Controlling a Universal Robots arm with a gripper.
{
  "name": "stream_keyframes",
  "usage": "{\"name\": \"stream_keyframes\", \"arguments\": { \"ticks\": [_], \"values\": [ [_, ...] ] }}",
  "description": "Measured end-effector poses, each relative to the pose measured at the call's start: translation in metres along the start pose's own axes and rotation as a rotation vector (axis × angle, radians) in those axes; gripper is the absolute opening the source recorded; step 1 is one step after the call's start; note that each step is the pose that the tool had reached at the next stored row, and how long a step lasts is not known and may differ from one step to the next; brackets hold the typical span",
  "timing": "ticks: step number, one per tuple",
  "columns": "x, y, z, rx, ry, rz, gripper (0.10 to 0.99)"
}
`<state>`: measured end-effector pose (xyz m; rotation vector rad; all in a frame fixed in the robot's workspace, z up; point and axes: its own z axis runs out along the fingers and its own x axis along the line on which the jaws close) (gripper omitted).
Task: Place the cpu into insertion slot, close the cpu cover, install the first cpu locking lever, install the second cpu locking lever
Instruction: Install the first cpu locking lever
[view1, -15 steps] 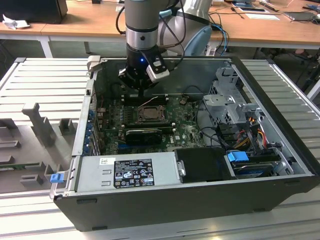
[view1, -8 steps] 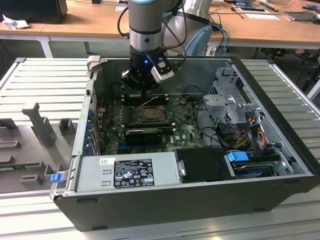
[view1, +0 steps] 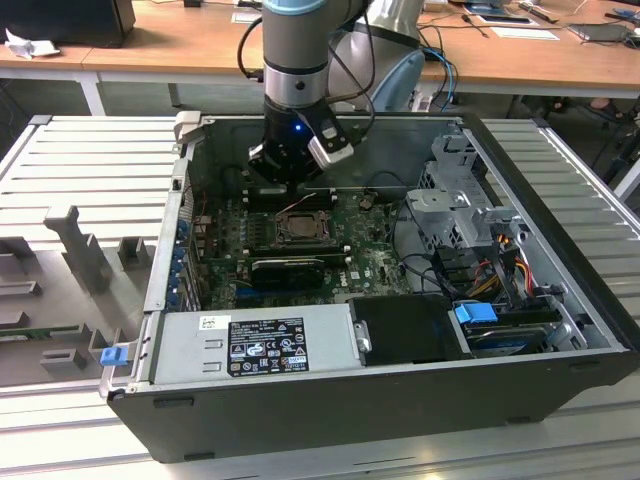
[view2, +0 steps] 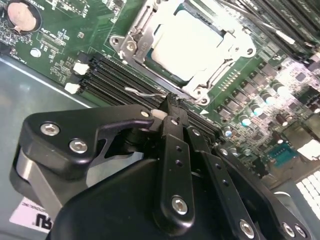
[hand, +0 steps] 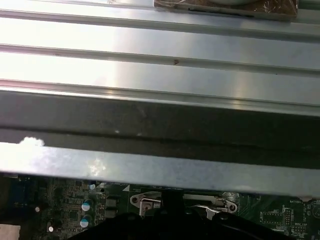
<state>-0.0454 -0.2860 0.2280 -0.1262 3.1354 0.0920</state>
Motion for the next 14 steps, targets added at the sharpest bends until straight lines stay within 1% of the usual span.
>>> {"name": "stream_keyframes", "arguments": {
  "ticks": [1,4,9,11,13,14],
  "values": [
    [-0.0018,0.0017,0.0008,0.0,0.0001,-0.001,0.106],
    [-0.0047,0.0034,0.002,0.0,0.0001,-0.001,0.106],
    [-0.0105,0.0031,0.0045,0.0,0.0,-0.001,0.106],
    [-0.0144,0.0027,0.0063,0.0,0.0001,-0.001,0.106],
    [-0.0175,0.0024,0.0078,-0.005,-0.0004,-0.001,0.106],
    [-0.0181,0.0022,0.0083,-0.006,-0.0005,-0.001,0.106]
  ]
}}
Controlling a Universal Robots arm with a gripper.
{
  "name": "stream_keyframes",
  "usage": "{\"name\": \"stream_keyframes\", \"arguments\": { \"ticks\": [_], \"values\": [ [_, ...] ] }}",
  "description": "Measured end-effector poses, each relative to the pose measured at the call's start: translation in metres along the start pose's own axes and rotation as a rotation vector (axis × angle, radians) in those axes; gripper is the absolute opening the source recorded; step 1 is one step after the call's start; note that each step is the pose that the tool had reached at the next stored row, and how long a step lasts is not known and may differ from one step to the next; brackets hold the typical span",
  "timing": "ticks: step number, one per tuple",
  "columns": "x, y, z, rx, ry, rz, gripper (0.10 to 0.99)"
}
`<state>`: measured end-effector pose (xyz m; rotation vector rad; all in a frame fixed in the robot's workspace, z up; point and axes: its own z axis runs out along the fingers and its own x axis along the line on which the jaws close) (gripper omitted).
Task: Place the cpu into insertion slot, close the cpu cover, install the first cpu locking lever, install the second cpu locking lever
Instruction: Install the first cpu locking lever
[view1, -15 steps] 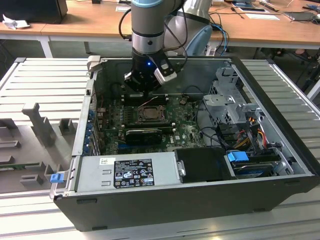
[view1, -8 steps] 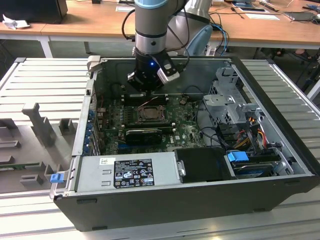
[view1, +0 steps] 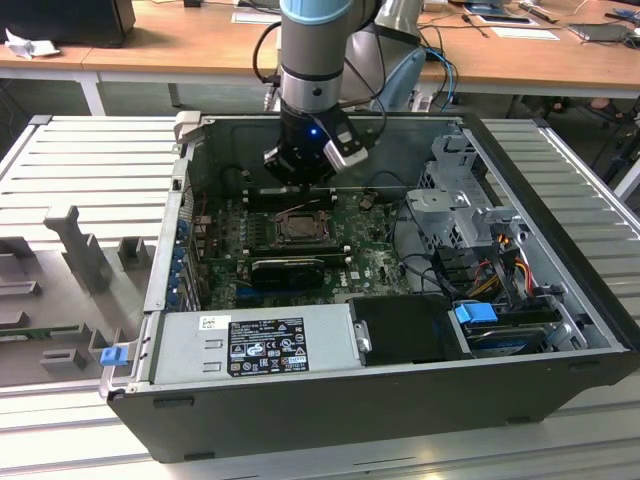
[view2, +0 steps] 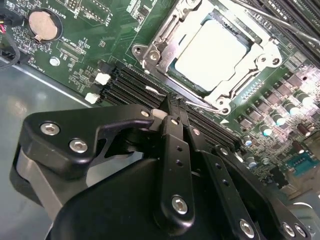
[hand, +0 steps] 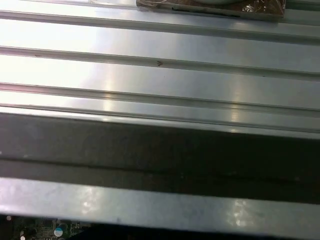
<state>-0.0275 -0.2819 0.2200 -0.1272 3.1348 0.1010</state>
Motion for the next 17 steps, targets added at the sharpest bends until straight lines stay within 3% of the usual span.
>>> {"name": "stream_keyframes", "arguments": {
  "ticks": [8,17],
  "values": [
    [-0.0078,-0.001,0.0054,0.0,0.0001,0.0,0.106],
    [-0.0093,-0.0017,0.0129,0.0,0.0001,0.0,0.106]
  ]
}}
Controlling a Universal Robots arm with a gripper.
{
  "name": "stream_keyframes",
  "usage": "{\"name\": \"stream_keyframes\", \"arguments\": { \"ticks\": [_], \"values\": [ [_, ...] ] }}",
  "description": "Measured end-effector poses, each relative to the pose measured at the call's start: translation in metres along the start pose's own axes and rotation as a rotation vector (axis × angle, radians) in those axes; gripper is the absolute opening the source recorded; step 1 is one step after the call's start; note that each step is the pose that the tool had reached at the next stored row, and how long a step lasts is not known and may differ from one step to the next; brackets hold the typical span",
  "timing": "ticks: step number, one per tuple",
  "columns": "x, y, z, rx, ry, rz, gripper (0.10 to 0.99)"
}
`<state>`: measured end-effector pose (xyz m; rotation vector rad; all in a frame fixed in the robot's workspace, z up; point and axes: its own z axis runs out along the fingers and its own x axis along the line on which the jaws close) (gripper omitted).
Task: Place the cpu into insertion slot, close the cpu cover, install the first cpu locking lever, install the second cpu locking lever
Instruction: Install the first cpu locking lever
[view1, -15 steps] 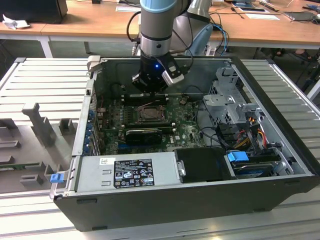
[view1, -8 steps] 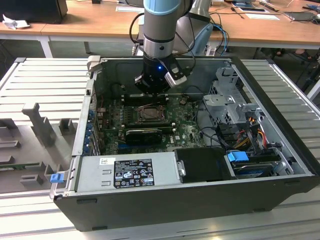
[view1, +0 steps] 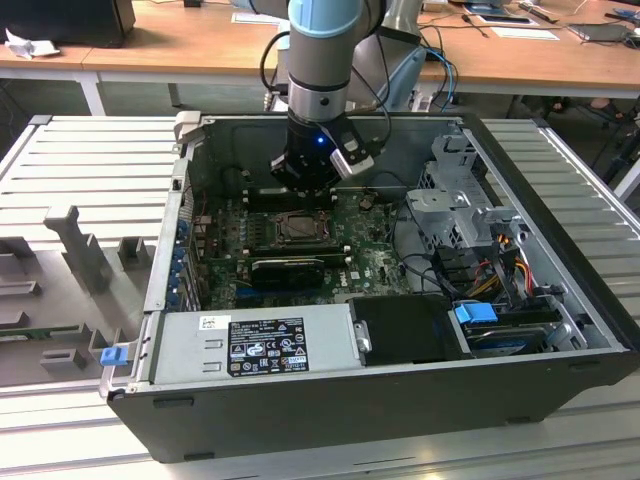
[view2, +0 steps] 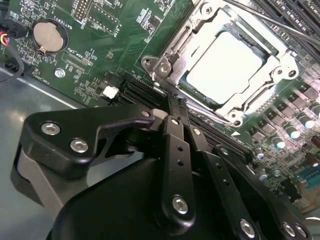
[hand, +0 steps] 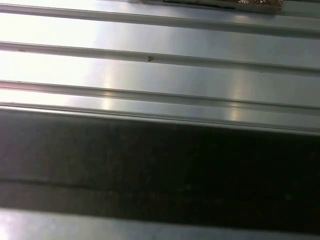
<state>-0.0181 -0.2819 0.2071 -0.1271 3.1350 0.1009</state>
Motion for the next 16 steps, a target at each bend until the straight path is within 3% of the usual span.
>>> {"name": "stream_keyframes", "arguments": {
  "ticks": [13,16],
  "values": [
    [-0.0009,-0.0022,0.0059,0.0,0.0002,0.0,0.106],
    [-0.001,-0.0021,0.0061,-0.003,-0.0003,0.0,0.106]
  ]
}}
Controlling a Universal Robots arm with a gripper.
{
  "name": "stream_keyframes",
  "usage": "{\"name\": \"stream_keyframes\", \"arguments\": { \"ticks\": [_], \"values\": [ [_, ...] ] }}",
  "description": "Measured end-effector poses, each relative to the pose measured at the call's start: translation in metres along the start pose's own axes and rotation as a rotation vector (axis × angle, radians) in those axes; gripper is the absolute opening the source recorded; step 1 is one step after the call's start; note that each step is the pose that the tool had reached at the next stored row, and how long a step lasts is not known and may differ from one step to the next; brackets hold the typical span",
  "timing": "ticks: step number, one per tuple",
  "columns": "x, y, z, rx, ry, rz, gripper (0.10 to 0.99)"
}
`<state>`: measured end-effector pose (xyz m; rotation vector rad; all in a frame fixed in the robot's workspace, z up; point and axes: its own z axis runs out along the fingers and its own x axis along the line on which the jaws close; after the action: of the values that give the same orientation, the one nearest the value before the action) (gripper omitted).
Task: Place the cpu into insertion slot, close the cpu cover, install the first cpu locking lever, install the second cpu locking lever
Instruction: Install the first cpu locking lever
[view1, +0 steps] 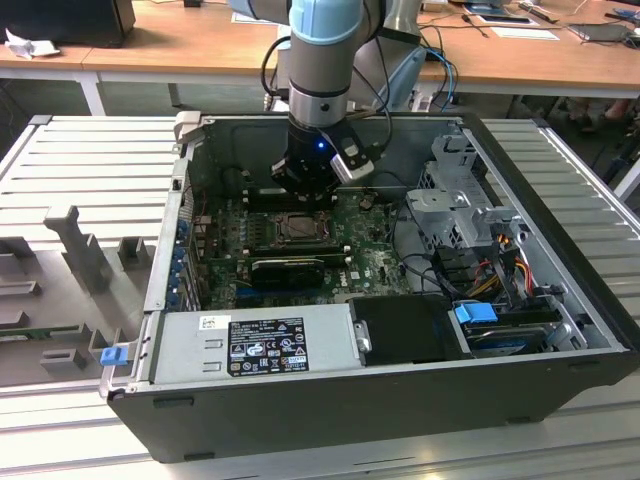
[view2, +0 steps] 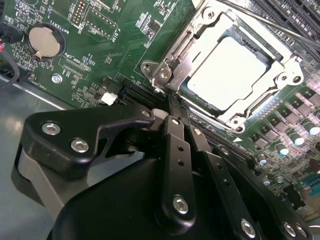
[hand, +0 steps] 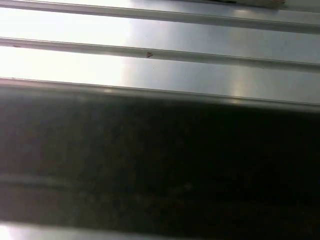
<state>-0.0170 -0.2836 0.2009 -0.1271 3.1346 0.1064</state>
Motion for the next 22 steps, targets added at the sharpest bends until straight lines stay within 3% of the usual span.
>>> {"name": "stream_keyframes", "arguments": {
  "ticks": [5,9,22],
  "values": [
    [-0.0001,0.0003,-0.0041,-0.002,-0.0002,0.0,0.106],
    [-0.0001,0.0011,-0.0159,-0.002,-0.0002,0.0,0.106],
    [0.0005,-0.0065,-0.0168,-0.002,-0.0002,0.0,0.106]
  ]
}}
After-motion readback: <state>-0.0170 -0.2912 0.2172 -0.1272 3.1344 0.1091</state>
